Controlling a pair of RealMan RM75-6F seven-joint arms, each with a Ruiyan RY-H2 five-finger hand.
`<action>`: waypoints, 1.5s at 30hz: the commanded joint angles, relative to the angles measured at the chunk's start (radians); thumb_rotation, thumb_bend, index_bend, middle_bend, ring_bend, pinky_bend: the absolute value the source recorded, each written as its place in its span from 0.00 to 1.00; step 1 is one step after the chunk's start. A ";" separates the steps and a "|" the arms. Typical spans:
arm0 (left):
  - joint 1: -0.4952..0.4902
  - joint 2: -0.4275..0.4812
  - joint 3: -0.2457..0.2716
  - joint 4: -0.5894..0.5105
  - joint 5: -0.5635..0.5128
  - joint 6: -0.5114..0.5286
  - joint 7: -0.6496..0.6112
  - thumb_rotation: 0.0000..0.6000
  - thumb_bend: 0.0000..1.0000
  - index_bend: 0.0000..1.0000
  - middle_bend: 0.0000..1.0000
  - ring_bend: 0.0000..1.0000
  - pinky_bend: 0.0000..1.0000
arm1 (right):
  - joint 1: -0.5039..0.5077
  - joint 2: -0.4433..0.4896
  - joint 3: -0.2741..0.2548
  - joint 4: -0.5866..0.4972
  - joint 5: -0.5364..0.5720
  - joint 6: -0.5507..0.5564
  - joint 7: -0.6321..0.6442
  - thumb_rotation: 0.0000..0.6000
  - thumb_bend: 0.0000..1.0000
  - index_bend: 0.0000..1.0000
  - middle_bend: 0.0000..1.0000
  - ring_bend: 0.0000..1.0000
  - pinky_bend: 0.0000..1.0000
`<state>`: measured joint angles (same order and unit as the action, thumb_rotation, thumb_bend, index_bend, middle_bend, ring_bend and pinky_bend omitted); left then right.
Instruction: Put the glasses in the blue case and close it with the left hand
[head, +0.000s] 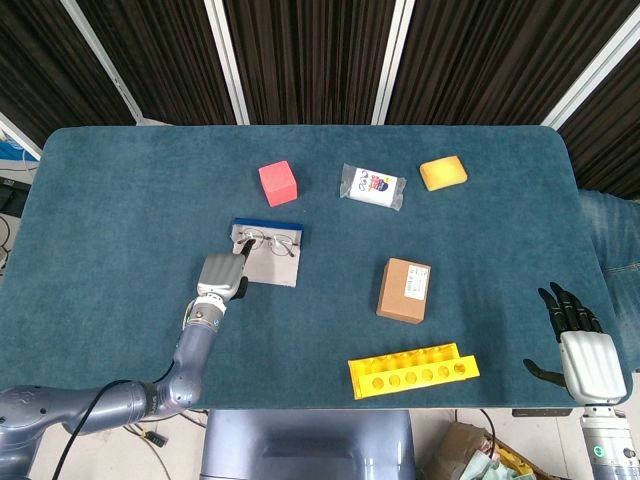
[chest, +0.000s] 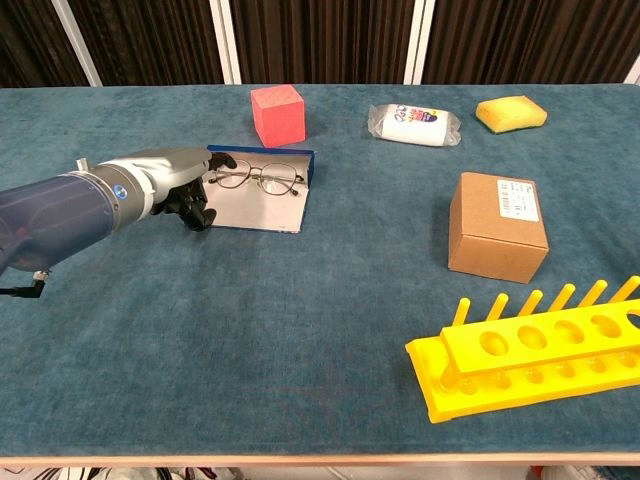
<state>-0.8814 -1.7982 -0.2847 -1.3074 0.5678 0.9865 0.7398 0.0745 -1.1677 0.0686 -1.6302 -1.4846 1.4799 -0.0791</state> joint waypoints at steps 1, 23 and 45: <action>-0.017 -0.023 -0.004 0.031 -0.015 -0.007 0.002 1.00 0.52 0.00 0.80 0.82 0.79 | 0.001 0.000 0.000 -0.001 0.001 -0.002 -0.002 1.00 0.10 0.00 0.00 0.09 0.19; -0.075 -0.092 -0.021 0.083 -0.050 0.009 0.028 1.00 0.54 0.00 0.80 0.82 0.79 | -0.001 0.005 -0.001 -0.008 0.005 -0.005 0.003 1.00 0.10 0.00 0.00 0.09 0.19; -0.082 -0.109 -0.021 0.123 -0.069 0.009 0.039 1.00 0.54 0.00 0.80 0.82 0.79 | -0.001 0.003 0.001 -0.008 0.010 -0.007 -0.002 1.00 0.10 0.00 0.00 0.09 0.19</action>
<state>-0.9628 -1.9073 -0.3054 -1.1839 0.4984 0.9957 0.7791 0.0738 -1.1643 0.0693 -1.6379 -1.4745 1.4735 -0.0811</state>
